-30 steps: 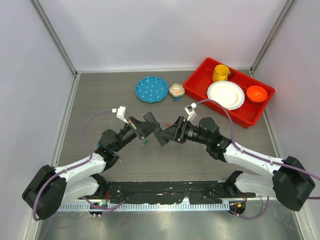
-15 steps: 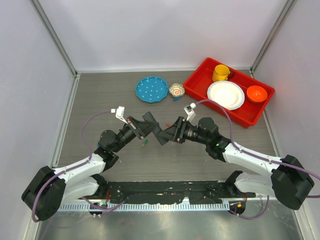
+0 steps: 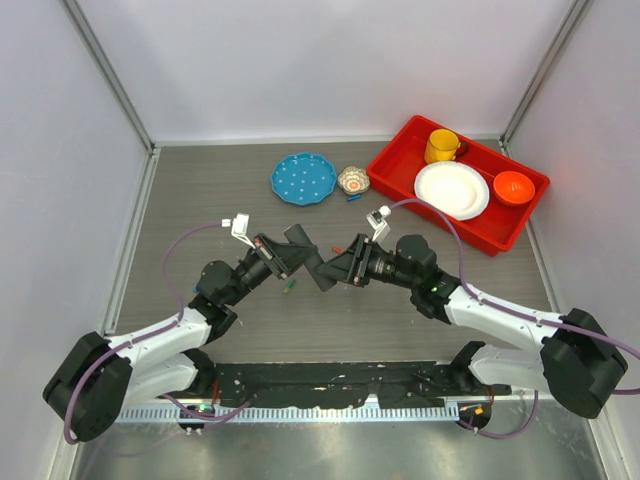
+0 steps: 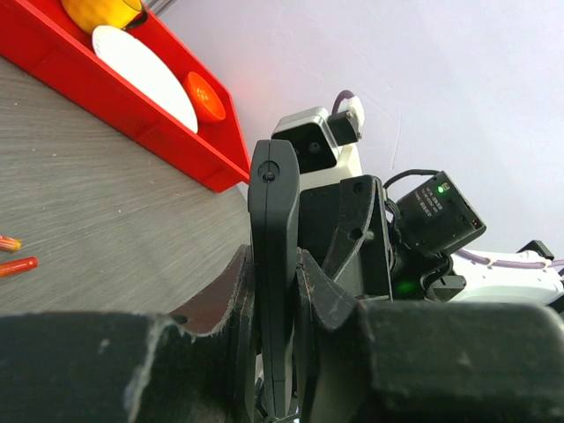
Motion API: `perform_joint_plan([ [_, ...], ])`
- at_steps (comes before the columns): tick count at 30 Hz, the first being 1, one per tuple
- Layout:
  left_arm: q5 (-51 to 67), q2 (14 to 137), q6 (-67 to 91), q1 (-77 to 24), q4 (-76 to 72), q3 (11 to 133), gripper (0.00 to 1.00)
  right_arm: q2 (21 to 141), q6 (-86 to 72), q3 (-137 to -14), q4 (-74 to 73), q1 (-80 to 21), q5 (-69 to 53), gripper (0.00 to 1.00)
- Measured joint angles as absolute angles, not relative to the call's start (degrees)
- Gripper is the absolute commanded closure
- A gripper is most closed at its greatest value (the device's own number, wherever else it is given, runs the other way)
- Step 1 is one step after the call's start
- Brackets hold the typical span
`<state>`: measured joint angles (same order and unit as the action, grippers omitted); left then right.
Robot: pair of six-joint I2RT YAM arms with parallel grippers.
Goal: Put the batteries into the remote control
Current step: Remove the battery cover from the remote control.
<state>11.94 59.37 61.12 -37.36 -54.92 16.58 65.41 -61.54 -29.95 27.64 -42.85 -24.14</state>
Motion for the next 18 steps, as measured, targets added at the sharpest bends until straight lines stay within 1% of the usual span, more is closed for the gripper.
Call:
perform_joint_plan([
  [18, 11.31, 59.35, 61.28, -37.39, -54.46, 16.58, 1.0, 65.6, -61.54, -28.99, 29.36, -42.85, -24.18, 0.56],
])
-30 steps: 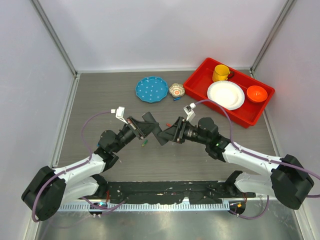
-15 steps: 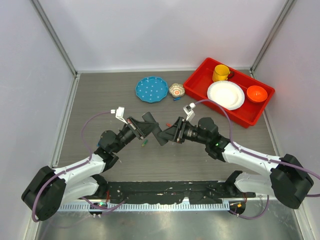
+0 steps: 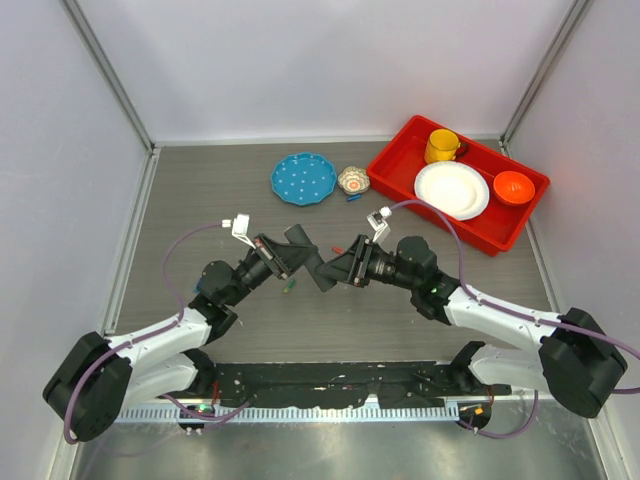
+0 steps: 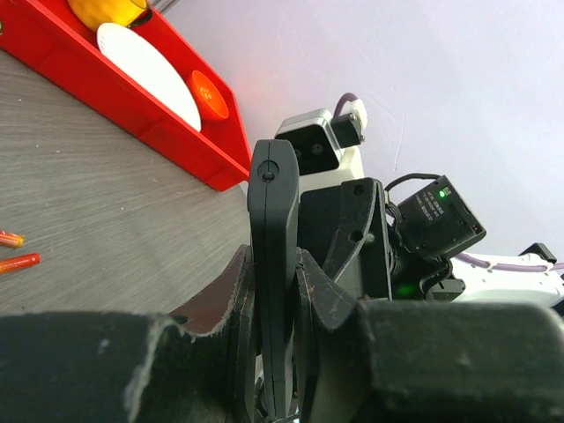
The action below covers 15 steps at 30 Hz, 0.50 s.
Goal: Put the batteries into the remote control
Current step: Remove the battery cover from the remote control.
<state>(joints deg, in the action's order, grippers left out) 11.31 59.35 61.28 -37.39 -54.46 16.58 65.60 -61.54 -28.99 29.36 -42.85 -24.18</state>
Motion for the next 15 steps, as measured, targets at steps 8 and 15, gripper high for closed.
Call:
perform_joint_plan([
  [8, 11.33, 59.35, 61.3, -37.47, -53.95, 16.58, 1.0, 65.47, -61.69, -28.18, 30.2, -42.85, -24.16, 0.52],
  [15, 10.04, 59.37, 61.08, -37.32, -54.48, 16.58, 1.0, 65.32, -62.92, -27.27, 28.73, -42.85, -24.08, 0.27],
])
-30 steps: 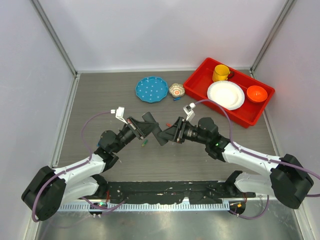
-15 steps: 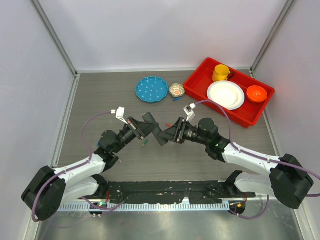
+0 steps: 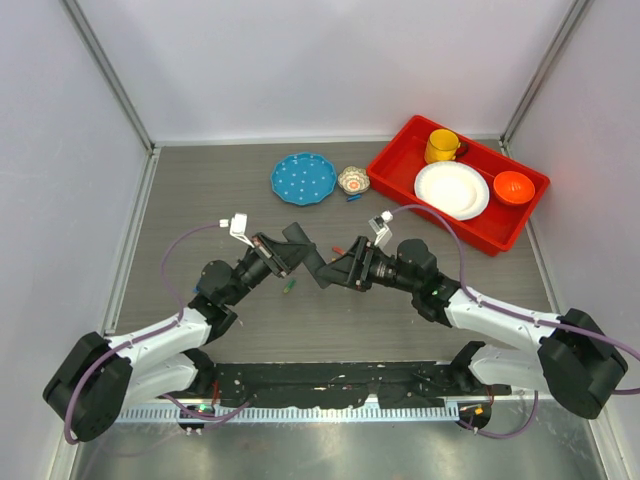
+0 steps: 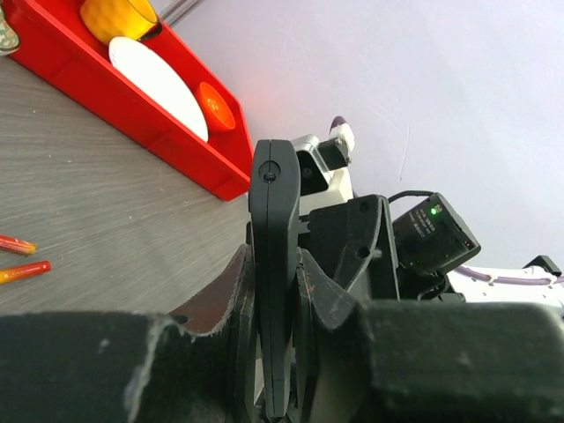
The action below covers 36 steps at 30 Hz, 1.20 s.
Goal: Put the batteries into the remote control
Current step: Remove the battery cover from the remote control.
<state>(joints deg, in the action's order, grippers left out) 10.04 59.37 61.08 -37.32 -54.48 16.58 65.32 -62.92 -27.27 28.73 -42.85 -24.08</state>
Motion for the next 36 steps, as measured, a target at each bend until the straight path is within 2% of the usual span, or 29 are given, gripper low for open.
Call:
perform_joint_plan([
  [5, 9.8, 59.88, 60.97, -37.32, -54.63, 16.58, 1.0, 64.86, -64.34, -27.29, 28.69, -42.85, -23.46, 0.26],
  [11, 7.66, 60.27, 60.1, -37.93, -54.61, 16.56, 1.0, 64.64, -65.89, -27.44, 29.15, -42.92, -23.0, 0.34],
  [19, 4.43, 60.25, 57.87, -40.21, -53.87, 16.56, 1.0, 65.98, -67.22, -27.53, 29.34, -43.33, -21.91, 0.35],
  [28, 2.66, 58.81, 56.1, -42.0, -51.99, 16.56, 1.0, 66.28, -68.66, -27.53, 29.54, -43.4, -18.41, 0.41],
  [31, 2.37, 58.72, 55.88, -42.06, -51.96, 16.56, 1.0, 66.28, -69.01, -27.53, 29.65, -43.4, -18.06, 0.41],
  [36, 1.87, 58.72, 55.31, -42.3, -51.94, 16.56, 1.0, 66.52, -69.14, -27.53, 29.71, -43.72, -17.98, 0.34],
])
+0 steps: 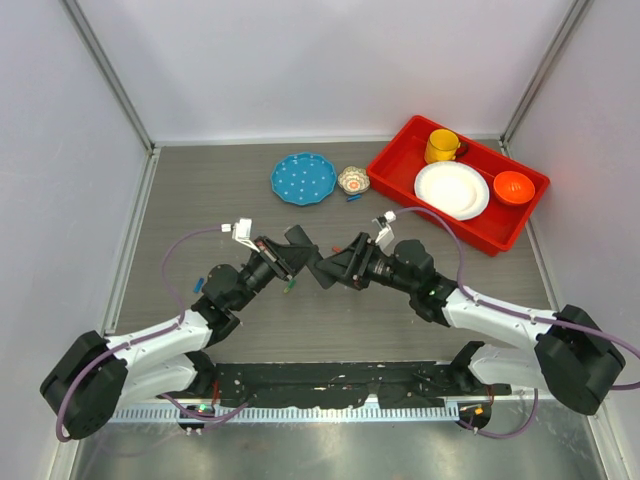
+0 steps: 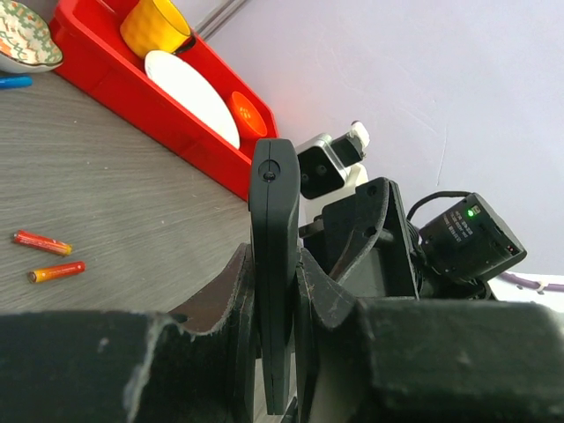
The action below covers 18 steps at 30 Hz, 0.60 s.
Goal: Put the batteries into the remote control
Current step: Remove the battery cover from the remote control.
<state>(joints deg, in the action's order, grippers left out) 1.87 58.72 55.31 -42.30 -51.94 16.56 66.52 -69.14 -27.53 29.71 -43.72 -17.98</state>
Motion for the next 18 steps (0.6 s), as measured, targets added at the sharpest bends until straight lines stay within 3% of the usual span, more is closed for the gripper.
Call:
perform_joint_plan([
  [11, -0.67, 58.48, 55.02, -42.37, -51.86, 16.56, 1.0, 66.57, -69.71, -25.96, 29.98, -44.51, -17.3, 0.38],
  [18, -0.89, 58.48, 55.07, -42.44, -51.64, 16.56, 1.0, 66.48, -70.35, -25.67, 30.7, -44.51, -16.84, 0.35],
])
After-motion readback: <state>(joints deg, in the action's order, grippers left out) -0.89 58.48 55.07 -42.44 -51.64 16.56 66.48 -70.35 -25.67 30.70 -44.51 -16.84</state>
